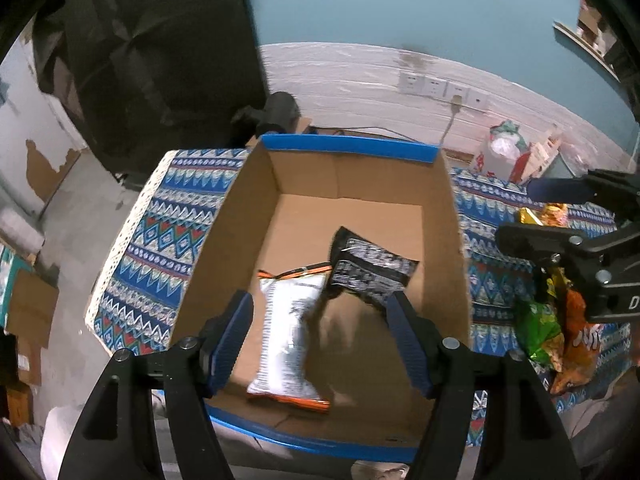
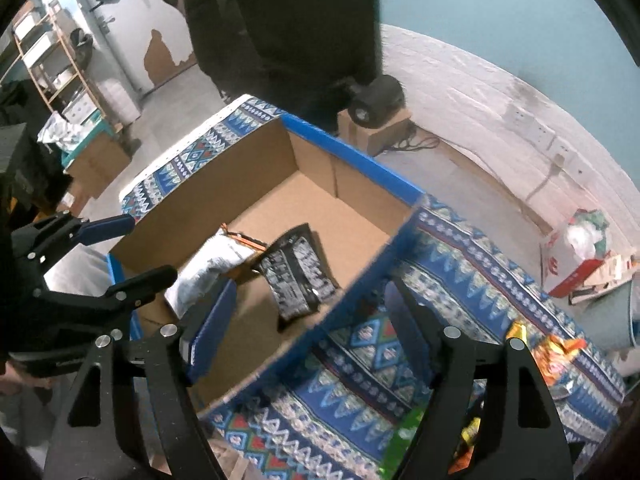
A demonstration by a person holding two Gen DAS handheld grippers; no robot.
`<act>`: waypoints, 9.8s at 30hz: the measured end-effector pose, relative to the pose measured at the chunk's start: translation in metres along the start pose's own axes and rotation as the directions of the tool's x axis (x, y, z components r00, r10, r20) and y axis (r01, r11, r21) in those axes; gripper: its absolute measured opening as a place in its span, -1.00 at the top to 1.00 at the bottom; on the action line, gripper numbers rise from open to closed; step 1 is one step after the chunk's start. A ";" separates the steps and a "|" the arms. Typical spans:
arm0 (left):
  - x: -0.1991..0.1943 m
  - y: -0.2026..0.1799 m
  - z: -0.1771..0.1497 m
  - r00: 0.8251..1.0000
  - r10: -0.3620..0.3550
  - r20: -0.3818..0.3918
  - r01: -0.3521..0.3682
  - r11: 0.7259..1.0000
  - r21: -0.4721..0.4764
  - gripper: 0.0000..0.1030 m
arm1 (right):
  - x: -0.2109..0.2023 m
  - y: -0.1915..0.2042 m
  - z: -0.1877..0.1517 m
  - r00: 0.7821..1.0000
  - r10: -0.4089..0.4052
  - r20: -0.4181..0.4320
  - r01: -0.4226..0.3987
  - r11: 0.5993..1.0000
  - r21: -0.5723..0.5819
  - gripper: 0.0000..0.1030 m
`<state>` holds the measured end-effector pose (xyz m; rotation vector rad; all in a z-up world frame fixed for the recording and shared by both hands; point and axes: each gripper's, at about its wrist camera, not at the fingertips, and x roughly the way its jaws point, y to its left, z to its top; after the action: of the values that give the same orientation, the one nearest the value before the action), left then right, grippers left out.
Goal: Organize snacks
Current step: 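Lower the black bag into the box and open the right gripper, then grasp the green bag with the left gripper while the right grasps the orange bag, then carry the green bag and orange bag over the box with both grippers, then drop the orange bag from the right gripper while the left releases the green bag, then grasp the orange octopus chip bag with the left gripper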
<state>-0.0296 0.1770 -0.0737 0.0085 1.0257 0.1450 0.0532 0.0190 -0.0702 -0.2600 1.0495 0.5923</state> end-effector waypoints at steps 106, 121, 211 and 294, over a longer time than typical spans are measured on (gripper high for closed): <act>0.143 -0.261 -0.055 0.875 -0.181 -0.449 0.302 0.929 0.213 -0.37 | 0.009 -0.260 -0.271 0.922 -0.170 -0.349 0.278 0.916 0.290 -0.27; 0.121 -0.277 -0.047 0.926 -0.150 -0.347 0.272 0.903 0.334 0.11 | -0.033 -0.266 -0.269 0.913 -0.228 -0.339 0.349 0.868 0.355 0.46; -0.001 -0.019 0.003 0.996 -0.016 0.085 0.006 0.994 0.111 0.21 | -0.042 -0.029 0.001 0.993 -0.055 0.106 0.049 0.997 0.060 0.50; -0.027 -0.143 -0.002 0.994 -0.107 0.012 0.099 0.954 0.284 -0.71 | -0.090 -0.100 -0.098 0.979 -0.202 -0.019 0.202 0.959 0.197 -0.42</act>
<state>-0.0287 0.0319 -0.0625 0.2172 1.0107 -0.0981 0.0059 -0.1392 -0.0467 -0.1892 1.0569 0.3009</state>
